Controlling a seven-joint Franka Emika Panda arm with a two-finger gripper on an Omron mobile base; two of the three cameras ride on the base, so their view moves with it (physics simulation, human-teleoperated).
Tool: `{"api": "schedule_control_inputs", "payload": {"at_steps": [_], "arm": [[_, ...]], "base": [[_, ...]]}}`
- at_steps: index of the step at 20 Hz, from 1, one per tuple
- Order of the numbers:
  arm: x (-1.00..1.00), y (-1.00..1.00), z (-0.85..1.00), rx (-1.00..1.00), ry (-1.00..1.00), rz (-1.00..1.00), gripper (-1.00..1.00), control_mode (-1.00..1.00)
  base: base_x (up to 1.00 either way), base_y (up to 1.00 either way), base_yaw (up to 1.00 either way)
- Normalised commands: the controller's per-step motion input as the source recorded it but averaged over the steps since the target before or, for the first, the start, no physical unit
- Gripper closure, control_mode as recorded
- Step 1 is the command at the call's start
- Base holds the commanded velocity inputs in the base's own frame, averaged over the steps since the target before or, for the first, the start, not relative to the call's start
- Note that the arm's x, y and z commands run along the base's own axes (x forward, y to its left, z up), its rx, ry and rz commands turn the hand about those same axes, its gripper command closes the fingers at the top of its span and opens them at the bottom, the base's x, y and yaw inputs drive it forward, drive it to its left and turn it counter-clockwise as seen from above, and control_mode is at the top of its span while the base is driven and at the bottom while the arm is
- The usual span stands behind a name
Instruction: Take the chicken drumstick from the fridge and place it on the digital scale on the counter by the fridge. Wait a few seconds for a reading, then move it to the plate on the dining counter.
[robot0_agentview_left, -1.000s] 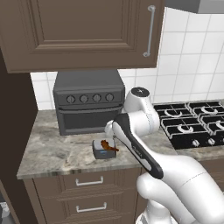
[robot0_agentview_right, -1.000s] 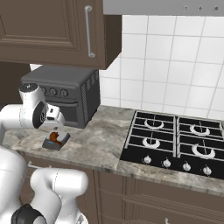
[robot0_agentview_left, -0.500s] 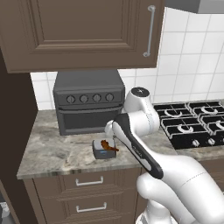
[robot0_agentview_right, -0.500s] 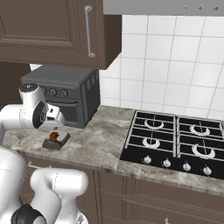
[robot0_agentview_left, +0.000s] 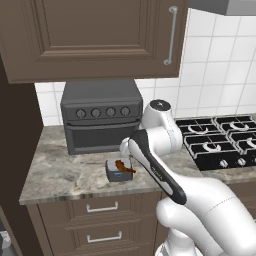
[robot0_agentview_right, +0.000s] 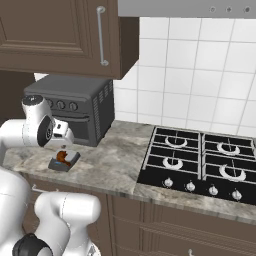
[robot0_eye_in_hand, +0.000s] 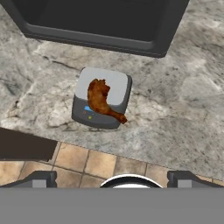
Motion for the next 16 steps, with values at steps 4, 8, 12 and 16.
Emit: {"api": "schedule_control_inputs", "payload": {"at_steps": [4, 8, 12, 16], "arm": [[0.0, 0.0, 0.0, 0.0, 0.0, 0.0, -1.0, -1.0], [0.0, 0.0, 0.0, 0.0, 0.0, 0.0, -1.0, -1.0], [0.0, 0.0, 0.0, 0.0, 0.0, 0.0, -1.0, -1.0], [0.0, 0.0, -0.01, 0.0, 0.0, 0.0, -1.0, -1.0]], "base": [[0.0, 0.0, 0.0], [0.0, 0.0, 0.0], [0.0, 0.0, 0.0], [0.0, 0.0, 0.0]]}}
